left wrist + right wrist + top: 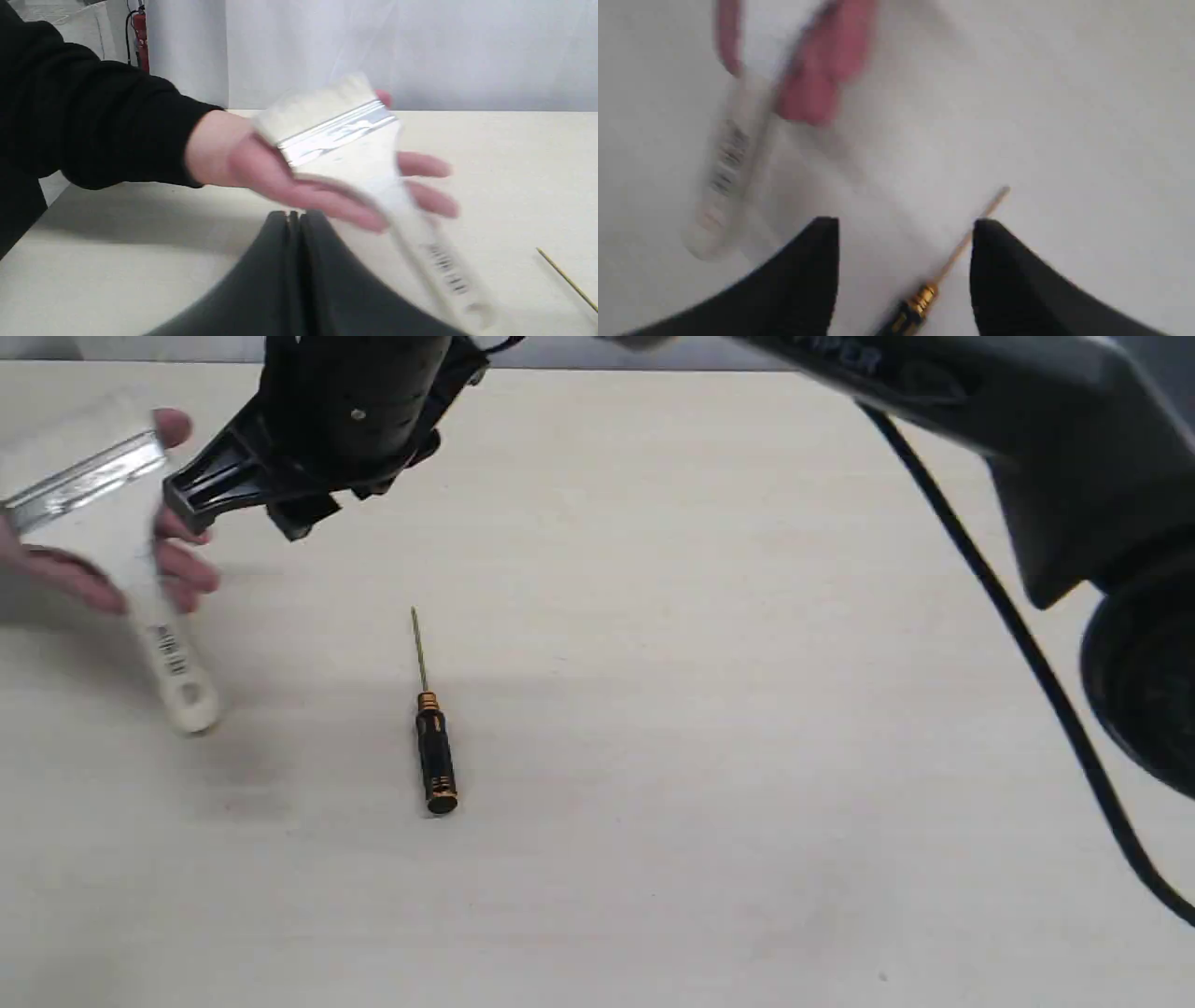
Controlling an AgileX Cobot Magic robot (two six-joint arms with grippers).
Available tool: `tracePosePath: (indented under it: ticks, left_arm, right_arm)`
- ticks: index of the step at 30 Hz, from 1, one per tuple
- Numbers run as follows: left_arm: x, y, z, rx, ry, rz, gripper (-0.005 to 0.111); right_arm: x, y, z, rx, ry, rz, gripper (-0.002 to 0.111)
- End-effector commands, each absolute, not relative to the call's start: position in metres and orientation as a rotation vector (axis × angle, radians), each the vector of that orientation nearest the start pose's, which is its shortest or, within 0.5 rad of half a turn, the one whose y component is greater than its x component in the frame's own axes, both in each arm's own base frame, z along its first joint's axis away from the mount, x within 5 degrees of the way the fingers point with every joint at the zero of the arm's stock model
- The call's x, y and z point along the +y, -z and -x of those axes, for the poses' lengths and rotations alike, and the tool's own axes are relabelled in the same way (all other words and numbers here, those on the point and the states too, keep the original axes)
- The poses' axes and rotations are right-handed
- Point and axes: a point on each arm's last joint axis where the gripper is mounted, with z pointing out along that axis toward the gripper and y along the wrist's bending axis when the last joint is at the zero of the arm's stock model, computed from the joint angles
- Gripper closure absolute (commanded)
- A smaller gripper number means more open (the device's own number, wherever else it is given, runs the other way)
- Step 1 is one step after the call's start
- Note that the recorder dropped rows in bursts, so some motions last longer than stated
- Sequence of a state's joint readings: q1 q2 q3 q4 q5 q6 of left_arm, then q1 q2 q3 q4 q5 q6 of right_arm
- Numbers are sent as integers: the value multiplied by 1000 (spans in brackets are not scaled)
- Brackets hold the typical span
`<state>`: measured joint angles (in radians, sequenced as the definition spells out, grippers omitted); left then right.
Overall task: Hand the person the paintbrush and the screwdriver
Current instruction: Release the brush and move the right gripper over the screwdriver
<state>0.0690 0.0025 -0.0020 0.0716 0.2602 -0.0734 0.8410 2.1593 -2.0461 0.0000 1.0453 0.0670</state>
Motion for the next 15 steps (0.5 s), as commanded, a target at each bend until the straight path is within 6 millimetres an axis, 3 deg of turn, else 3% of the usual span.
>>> tracePosePath:
  ticks: [1,6,15]
  left_arm:
    - [5,-191,-55,1732,-54,76,107]
    - [5,-191,-55,1730,-56,74,107]
    - [5,-191,-55,1730,-56,74,107]
  right_arm:
    - [341,-293,-317,2568,-168,992,61]
    - [343,-292,-314,2586,-185,972,61]
    - [356,-246,-314,2690,-145,998,61]
